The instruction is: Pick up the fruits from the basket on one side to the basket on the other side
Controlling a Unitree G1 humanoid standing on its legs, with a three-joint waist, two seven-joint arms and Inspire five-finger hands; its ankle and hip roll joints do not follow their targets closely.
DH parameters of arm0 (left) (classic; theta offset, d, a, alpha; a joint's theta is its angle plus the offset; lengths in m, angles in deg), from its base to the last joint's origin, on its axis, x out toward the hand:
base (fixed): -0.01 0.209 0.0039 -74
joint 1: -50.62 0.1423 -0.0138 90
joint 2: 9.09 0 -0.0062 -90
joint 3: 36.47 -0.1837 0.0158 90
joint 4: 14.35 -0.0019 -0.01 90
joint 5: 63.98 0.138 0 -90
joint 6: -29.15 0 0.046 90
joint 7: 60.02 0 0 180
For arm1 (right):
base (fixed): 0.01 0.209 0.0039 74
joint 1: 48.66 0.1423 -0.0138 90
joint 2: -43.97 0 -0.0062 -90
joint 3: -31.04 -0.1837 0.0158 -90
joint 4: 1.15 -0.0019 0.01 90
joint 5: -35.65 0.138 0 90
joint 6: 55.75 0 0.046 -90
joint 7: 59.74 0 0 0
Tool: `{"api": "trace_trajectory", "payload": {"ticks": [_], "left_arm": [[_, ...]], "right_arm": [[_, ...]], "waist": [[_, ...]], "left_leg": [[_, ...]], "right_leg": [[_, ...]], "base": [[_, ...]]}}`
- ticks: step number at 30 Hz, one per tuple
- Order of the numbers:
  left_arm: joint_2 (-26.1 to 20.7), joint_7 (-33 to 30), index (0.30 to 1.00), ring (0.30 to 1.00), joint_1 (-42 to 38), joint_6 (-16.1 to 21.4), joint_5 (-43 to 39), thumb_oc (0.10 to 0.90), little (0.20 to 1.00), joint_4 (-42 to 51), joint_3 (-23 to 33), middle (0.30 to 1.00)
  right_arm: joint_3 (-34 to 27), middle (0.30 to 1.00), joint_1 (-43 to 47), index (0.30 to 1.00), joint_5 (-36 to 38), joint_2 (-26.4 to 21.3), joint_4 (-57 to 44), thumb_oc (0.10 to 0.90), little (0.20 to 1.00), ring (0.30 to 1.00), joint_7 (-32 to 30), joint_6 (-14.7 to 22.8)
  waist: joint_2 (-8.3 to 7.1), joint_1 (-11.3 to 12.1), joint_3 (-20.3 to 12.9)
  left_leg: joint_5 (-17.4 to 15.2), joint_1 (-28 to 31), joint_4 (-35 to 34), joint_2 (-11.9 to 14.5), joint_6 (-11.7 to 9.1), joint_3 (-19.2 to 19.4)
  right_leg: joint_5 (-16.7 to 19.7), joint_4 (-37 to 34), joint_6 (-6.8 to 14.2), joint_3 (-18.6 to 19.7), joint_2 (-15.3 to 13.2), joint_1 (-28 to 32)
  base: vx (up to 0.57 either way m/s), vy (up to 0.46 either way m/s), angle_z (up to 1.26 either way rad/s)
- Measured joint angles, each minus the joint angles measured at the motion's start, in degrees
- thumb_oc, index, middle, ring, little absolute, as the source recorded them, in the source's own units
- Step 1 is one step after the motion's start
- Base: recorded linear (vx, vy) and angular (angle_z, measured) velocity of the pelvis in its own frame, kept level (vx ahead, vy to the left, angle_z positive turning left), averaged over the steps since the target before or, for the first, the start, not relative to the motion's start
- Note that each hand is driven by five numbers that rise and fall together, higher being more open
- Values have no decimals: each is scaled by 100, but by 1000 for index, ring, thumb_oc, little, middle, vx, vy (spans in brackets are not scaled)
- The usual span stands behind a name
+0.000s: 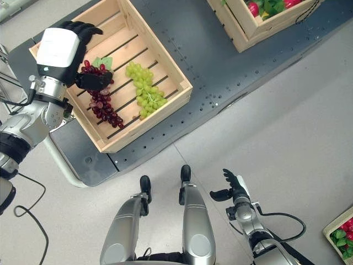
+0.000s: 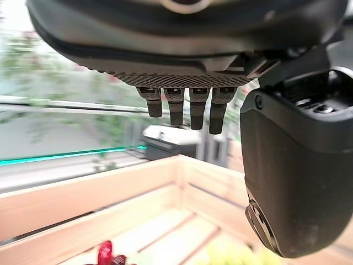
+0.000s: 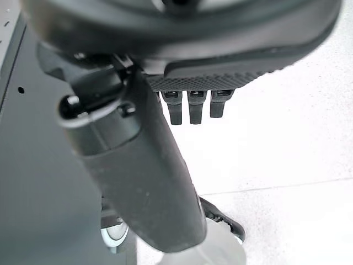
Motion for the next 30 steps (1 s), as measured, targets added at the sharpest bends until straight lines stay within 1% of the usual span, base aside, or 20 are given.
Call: {"api": "trace_trajectory", "payload": {"ticks": [4, 7, 9, 10, 11, 12, 14, 16, 17, 19, 23, 30], "left_arm": [[-2, -46, 900, 900, -15, -11, 189, 800, 900, -127, 10, 900], [0, -93, 900, 900, -20, -45, 563, 800, 900, -208, 0, 900], [-11, -150, 900, 900, -111, -70, 1074, 800, 900, -209, -216, 900], [-14, -154, 900, 900, -144, -77, 1189, 800, 900, -210, -289, 900], [-18, -147, 900, 900, -264, -83, 1518, 800, 900, -210, -521, 900], [-18, -144, 900, 900, -310, -84, 1628, 800, 900, -210, -623, 900], [-14, -31, 900, 900, -467, -64, 2190, 800, 900, -204, -948, 900], [-15, 91, 900, 900, -611, -71, 2351, 800, 900, -209, -1159, 900], [-13, 215, 900, 900, -805, -68, 2501, 800, 900, -213, -1339, 900], [12, 293, 900, 900, -926, -70, 2639, 800, 900, -209, -1376, 900], [14, 261, 900, 900, -1003, -76, 3066, 800, 900, -201, -1415, 900], [67, 268, 900, 900, -1168, -54, 4121, 800, 900, -249, -1457, 900]], "right_arm": [[0, 900, 30, 900, 0, -132, -133, 800, 900, 900, 0, 4], [-6, 900, 67, 900, 2, -179, -118, 800, 900, 900, -1, 3], [-4, 900, 65, 900, 9, -209, -125, 800, 900, 900, -1, 0], [-4, 900, 72, 900, 9, -222, -131, 800, 900, 900, -1, 0], [-3, 900, 112, 900, 9, -244, -141, 800, 900, 900, -1, -1], [-3, 900, 124, 900, 9, -248, -141, 800, 900, 900, 0, -3], [-2, 900, 153, 900, 12, -289, -142, 800, 900, 900, 0, -4], [-2, 900, 156, 900, 25, -305, -147, 800, 900, 900, 0, -5], [-2, 900, 168, 900, 48, -326, -162, 800, 900, 900, 0, -6], [-2, 900, 171, 900, 49, -339, -154, 800, 900, 900, 0, -20], [2, 900, 174, 900, 51, -337, -113, 800, 900, 900, 20, -17], [3, 900, 221, 900, 57, -338, -131, 800, 900, 900, 62, 45]], "waist": [[-2, -30, -1], [-4, -42, -1], [-8, -46, -2], [-8, -43, -2], [-8, -55, -2], [-8, -53, -2], [-9, -102, -2], [-9, -176, -2], [-10, -193, -1], [-11, -229, 0], [-13, -253, 1], [-14, -291, 0]], "left_leg": [[-141, -403, 482, 60, -16, -1], [-218, -730, 811, 105, -17, -12], [-253, -930, 1010, 140, -43, -32], [-255, -971, 1037, 143, -45, -34], [-257, -1074, 1078, 161, -51, -20], [-254, -1105, 1093, 170, -54, -12], [-256, -1180, 1116, 177, -63, 34], [-258, -1247, 1128, 177, -56, 42], [-253, -1346, 1145, 176, -39, 53], [-276, -1431, 1178, 186, -12, 107], [-350, -1433, 1217, 240, -21, 192], [-404, -1434, 1274, 257, 25, 232]], "right_leg": [[-104, 401, -53, 35, 26, -391], [-180, 685, -103, 42, 50, -702], [-209, 841, -122, 67, 74, -909], [-210, 863, -125, 71, 77, -953], [-203, 886, -123, 84, 88, -1053], [-200, 897, -120, 86, 90, -1080], [-188, 905, -105, 130, 96, -1175], [-183, 905, -98, 138, 97, -1233], [-167, 910, -94, 147, 96, -1329], [-156, 942, -71, 178, 97, -1436], [-148, 968, -104, 221, 136, -1464], [-160, 954, -84, 276, 163, -1467]], "base": [[-29, 9, -4], [-4, 1, -1], [0, 0, 0], [1, 18, -5], [0, 0, 0], [0, 0, 0], [4, 39, -5], [1, 15, -3], [0, 0, 0], [39, 25, -7], [34, 17, -13], [24, 14, -3]]}}
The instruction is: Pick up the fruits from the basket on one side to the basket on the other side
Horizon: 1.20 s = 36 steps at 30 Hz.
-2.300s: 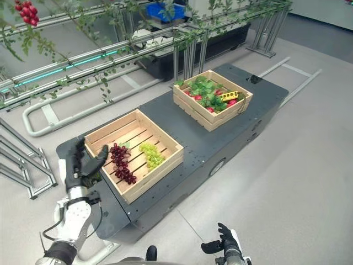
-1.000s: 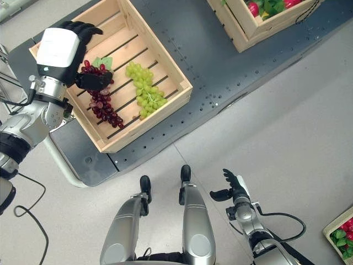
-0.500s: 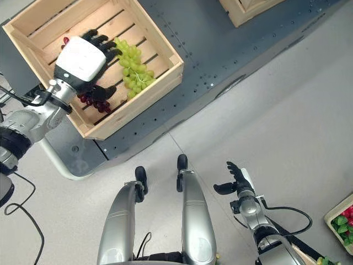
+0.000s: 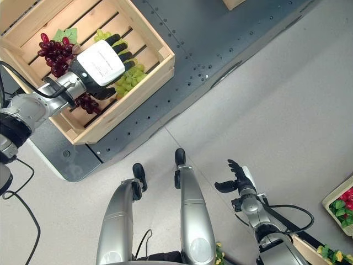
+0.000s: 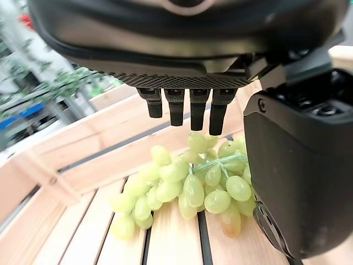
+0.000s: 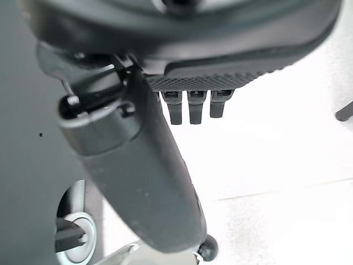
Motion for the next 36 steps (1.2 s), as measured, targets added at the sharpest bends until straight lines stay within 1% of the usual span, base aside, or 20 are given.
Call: {"api": "trace_trajectory", "payload": {"ticks": [3, 5, 8, 9, 14, 17, 19, 23, 24, 25, 27, 29, 32, 34, 36], "left_arm": [[14, 104, 900, 900, -4, 3, 206, 800, 900, 4, -73, 900], [37, 387, 900, 900, -76, -11, 238, 800, 900, -7, -73, 900], [139, 594, 900, 900, -225, -126, 251, 800, 900, -149, -73, 900], [195, 623, 900, 900, -279, -166, 249, 800, 900, -222, -72, 900], [261, 597, 900, 900, -346, -190, 226, 800, 900, -429, -76, 900], [264, 572, 900, 900, -435, -201, 59, 800, 900, -423, -77, 900], [253, 531, 900, 900, -513, -212, -158, 800, 900, -418, -72, 900], [252, 570, 900, 900, -596, -271, -752, 800, 900, -461, -64, 900], [246, 654, 573, 573, -666, -298, -912, 582, 573, -468, -28, 573], [250, 747, 300, 300, -698, -343, -1054, 400, 300, -470, 30, 300], [247, 803, 300, 300, -697, -361, -1178, 400, 300, -466, 82, 300], [246, 893, 300, 300, -671, -360, -1177, 400, 300, -442, 81, 300], [242, 959, 300, 300, -628, -362, -1176, 400, 300, -458, 78, 300], [232, 898, 300, 300, -607, -375, -1172, 400, 300, -459, 123, 300], [232, 871, 300, 300, -501, -374, -1169, 400, 300, -522, 141, 300]], "right_arm": [[0, 900, 0, 900, 7, -1, -14, 800, 900, 900, 1, 0], [0, 900, 1, 900, 103, -3, -22, 800, 900, 900, 3, 0], [-1, 900, -12, 900, 210, -24, -34, 800, 900, 900, 5, 0], [-1, 900, -16, 900, 223, -25, -37, 800, 900, 900, 5, 0], [-3, 900, -16, 900, 414, -42, -153, 800, 900, 900, 6, 2], [-4, 900, -15, 900, 447, -75, -366, 800, 900, 900, 6, 84], [11, 900, -21, 900, 628, -94, -735, 800, 900, 900, 6, 102], [11, 900, -31, 900, 666, -135, -1414, 800, 900, 900, 5, 189], [9, 900, -34, 900, 672, -154, -1640, 800, 900, 900, 5, 210], [11, 900, -29, 900, 690, -159, -1863, 800, 900, 900, 4, 213], [20, 900, -35, 900, 763, -169, -2154, 800, 900, 900, 3, 220], [115, 900, -75, 900, 809, -256, -2720, 800, 900, 900, -18, 266], [233, 900, -93, 900, 593, -321, -3224, 800, 900, 900, -69, 423], [371, 900, -75, 900, 530, -436, -3545, 800, 900, 900, -73, 660], [386, 900, -31, 900, 375, -451, -3753, 800, 900, 900, -73, 780]], "waist": [[-2, -41, -1], [-3, -85, -2], [-4, -99, -2], [-4, -122, -2], [-4, -188, -2], [-5, -149, -2], [-5, -127, -2], [-6, -77, -3], [-7, -72, -4], [-8, -58, -4], [-11, -52, -6], [-14, -46, -8], [-42, -56, -14], [-52, -72, -15], [-56, -93, -13]], "left_leg": [[-1, -33, 29, 8, 3, 12], [-3, -128, 76, 19, 6, 24], [-3, -255, 92, 20, 7, 64], [-6, -299, 103, 20, 12, 77], [-35, -364, 128, 20, 47, 110], [-39, -525, 185, 18, 58, 110], [-41, -663, 257, 16, 63, 106], [-46, -825, 322, 8, 71, 108], [-43, -895, 342, 8, 72, 114], [-39, -941, 352, 6, 70, 114], [-38, -974, 359, 5, 71, 116], [-37, -975, 363, -3, 77, 127], [-37, -976, 362, -3, 86, 134], [-43, -967, 369, -2, 96, 133], [-51, -901, 380, 2, 108, 137]], "right_leg": [[-15, -6, 30, 22, 15, -34], [-12, 16, 27, 36, 23, -119], [8, 38, 47, 71, 23, -269], [28, 52, 78, 83, 23, -315], [23, 71, 78, 116, 23, -390], [42, 86, 103, 126, 23, -532], [52, 112, 102, 133, 25, -649], [63, 143, 100, 144, 14, -791], [64, 166, 102, 140, 10, -854], [66, 173, 106, 139, 6, -895], [71, 173, 114, 140, 3, -922], [75, 164, 123, 147, -2, -921], [79, 156, 129, 151, -1, -921], [79, 160, 132, 151, 0, -909], [104, 173, 135, 149, 0, -844]], "base": [[34, 29, -3], [38, 26, -4], [29, 21, -4], [25, 20, -4], [24, 20, -3], [-1, 40, 0], [-13, 42, 0], [-8, 5, 2], [-24, 19, 11], [-23, 17, 10], [-9, 6, 2], [0, 0, 0], [0, 0, 0], [0, 0, 0], [0, 0, 0]]}}
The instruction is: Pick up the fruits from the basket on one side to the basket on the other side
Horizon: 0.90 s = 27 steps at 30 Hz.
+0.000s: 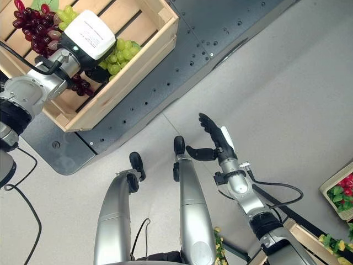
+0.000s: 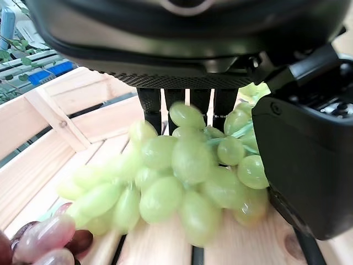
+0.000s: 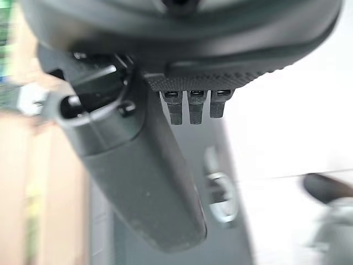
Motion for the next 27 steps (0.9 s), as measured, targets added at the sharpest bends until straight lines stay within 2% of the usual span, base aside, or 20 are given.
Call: {"api": "trace_trajectory", "payload": {"ticks": [8, 11, 13, 16, 19, 21, 22, 24, 25, 26, 27], "left_arm": [[-19, -254, 300, 300, 578, 20, 136, 400, 300, -254, 14, 300], [-39, -362, 300, 300, 930, 25, -365, 400, 300, -276, 118, 300], [7, -581, 300, 300, 1413, 106, -943, 400, 300, -245, 665, 300], [14, -858, 300, 300, 1922, 234, -1690, 400, 300, -165, 1177, 300], [186, -1101, 300, 300, 2547, 387, -2440, 400, 300, -93, 2098, 300], [295, -1160, 300, 300, 3050, 476, -3119, 400, 300, 130, 2988, 300], [307, -1175, 300, 300, 3104, 499, -3327, 400, 300, 134, 3154, 300], [406, -1172, 300, 300, 3353, 530, -4001, 400, 300, 305, 3918, 300], [640, -1171, 300, 300, 3647, 569, -4678, 400, 300, 488, 4538, 300], [786, -1200, 300, 300, 3783, 614, -5029, 400, 300, 547, 4765, 300], [927, -1253, 300, 300, 3946, 648, -5544, 400, 300, 573, 4944, 300]], "right_arm": [[28, 900, 39, 900, 12, -28, -144, 800, 900, 900, -114, -17], [30, 900, -113, 900, 21, -38, -164, 800, 900, 900, -115, -34], [23, 900, -276, 900, 21, -41, -172, 800, 900, 900, -114, -34], [18, 900, -528, 900, 13, -39, -207, 800, 900, 900, -112, -34], [13, 900, -733, 900, 6, -25, -360, 800, 900, 900, -113, -34], [-1, 900, -841, 900, 1, -15, -563, 800, 900, 900, -112, -35], [-19, 900, -866, 900, 0, -16, -636, 800, 900, 900, -112, -35], [-66, 900, -883, 900, -12, 42, -759, 800, 900, 900, -110, -41], [-69, 900, -943, 900, -66, 86, -763, 800, 900, 900, -109, -79], [-75, 900, -1018, 900, -133, 84, -768, 800, 900, 900, -109, -79], [-90, 900, -1141, 900, -254, 74, -778, 800, 900, 900, -104, -83]], "waist": [[-120, -148, 8], [-126, -137, 10], [-129, -135, 7], [-129, -104, 4], [-121, -75, -3], [-111, -37, -12], [-98, -25, -19], [-68, 6, -27], [-19, 15, -45], [22, 27, -103], [141, 46, -377]], "left_leg": [[-55, 559, -35, 10, 0, 65], [-84, 969, -122, 18, 2, 117], [-97, 1396, -282, 23, 14, 126], [-55, 1980, -601, 25, -31, 130], [-9, 2563, -948, 17, -57, 157], [67, 3066, -1331, 11, -100, 241], [90, 3182, -1428, 10, -106, 255], [168, 3544, -1752, -7, -121, 301], [259, 3961, -2098, -29, -141, 300], [296, 4157, -2286, -37, -159, 298], [347, 4254, -2527, -36, -171, 299]], "right_leg": [[-16, -20, -5, -5, -3, 525], [-34, -93, -6, 8, 0, 907], [-62, -255, -22, 15, 5, 1307], [-56, -559, 17, 7, 15, 1893], [-27, -867, 26, -19, 21, 2448], [0, -1136, 17, -34, 13, 2862], [19, -1205, -5, -38, 15, 2962], [55, -1387, 18, -106, 5, 3251], [85, -1613, 7, -151, 17, 3617], [87, -1723, 5, -156, 25, 3783], [83, -1880, 1, -181, 37, 3845]], "base": [[-12, -2, -4], [-22, 7, -9], [-21, 6, -5], [-6, 2, -3], [70, 20, -9], [91, 21, -12], [108, 16, -9], [118, 15, -6], [109, 5, -3], [111, -7, 0], [114, -7, 1]]}}
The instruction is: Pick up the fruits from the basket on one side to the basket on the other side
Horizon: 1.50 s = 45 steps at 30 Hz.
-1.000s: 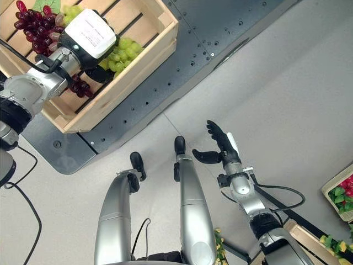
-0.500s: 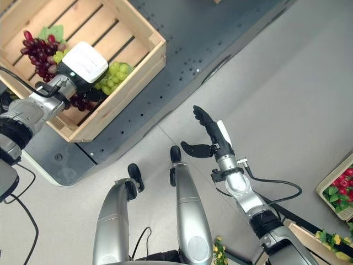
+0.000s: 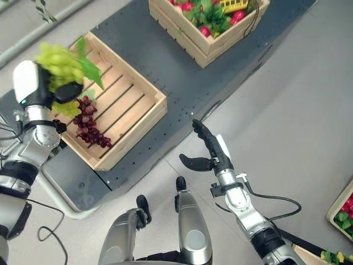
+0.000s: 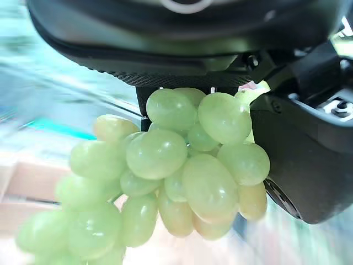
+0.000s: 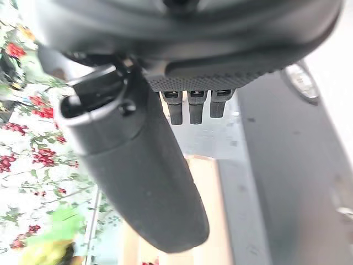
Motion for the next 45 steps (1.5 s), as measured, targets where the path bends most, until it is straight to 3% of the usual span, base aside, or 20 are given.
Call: {"api": "trace_trajectory", "payload": {"ticks": [4, 9, 14, 18, 21, 26, 27, 37, 45], "left_arm": [[471, 188, 300, 300, 220, 23, -1633, 400, 300, 231, 686, 300], [662, 778, 300, 300, 261, 22, -2931, 400, 300, 571, 747, 300], [894, 1844, 300, 300, 259, -85, -3986, 400, 300, 903, 651, 300], [910, 2318, 300, 300, 260, -180, -4119, 400, 300, 1180, 449, 300], [906, 2814, 300, 300, 230, -381, -4110, 400, 300, 1368, 371, 300], [854, 3372, 300, 300, 149, -617, -3879, 400, 300, 1469, -74, 300], [841, 3457, 300, 300, 153, -679, -3760, 400, 300, 1540, -169, 300], [822, 4021, 300, 300, 71, -982, -3438, 400, 300, 2241, -634, 300], [618, 4128, 300, 300, 33, -1023, -3276, 400, 300, 2235, -684, 300]], "right_arm": [[-179, 900, -16, 900, -13, 4, -17, 800, 900, 900, 211, -123], [-484, 900, 29, 900, 38, -17, -22, 800, 900, 900, 695, -135], [-549, 900, 86, 900, 488, -43, -400, 800, 900, 900, 1476, -539], [-583, 900, 277, 900, 1143, -43, -781, 800, 900, 900, 2016, -961], [-590, 900, 829, 900, 1908, 47, -863, 800, 900, 900, 2547, -1873], [-580, 900, 1443, 900, 2332, -106, -1073, 800, 900, 900, 2892, -2809], [-592, 900, 1724, 900, 2826, -73, -1098, 800, 900, 900, 2936, -3192], [-559, 900, 2684, 900, 3651, 118, -1087, 800, 900, 900, 3023, -4027], [-502, 900, 2833, 900, 4382, 491, -721, 800, 900, 900, 2596, -4253]], "waist": [[214, 7, -207], [349, 3, -669], [409, -45, -1046], [435, -74, -1152], [465, -59, -1175], [503, -2, -1198], [503, 8, -1198], [482, 205, -1222], [233, 338, -1407]], "left_leg": [[334, 999, -1095, -51, -39, 0], [474, 1502, -1651, -46, -52, 3], [500, 1945, -2027, -57, -19, 41], [514, 2095, -2181, -80, -2, 61], [526, 2148, -2237, -86, 4, 103], [534, 2143, -2237, -81, -2, 55], [534, 2152, -2237, -80, -2, 65], [539, 2217, -2237, -59, -8, 41], [550, 2201, -2237, -52, -21, -15]], "right_leg": [[47, -575, 7, -135, 61, 784], [93, -1056, 78, -154, 123, 1265], [286, -1696, 164, -142, 159, 1806], [500, -2165, 191, -135, 174, 2085], [648, -2426, 190, -133, 188, 2223], [650, -2426, 186, -169, 188, 2236], [655, -2426, 182, -160, 191, 2239], [660, -2426, 174, -187, 208, 2326], [655, -2427, 164, -243, 207, 2330]], "base": [[127, -16, 4], [48, -46, 1], [0, -57, -5], [-34, -75, -4], [-50, -72, -6], [-18, -58, 4], [10, -45, -2], [3, -60, 1], [-25, -38, 3]]}}
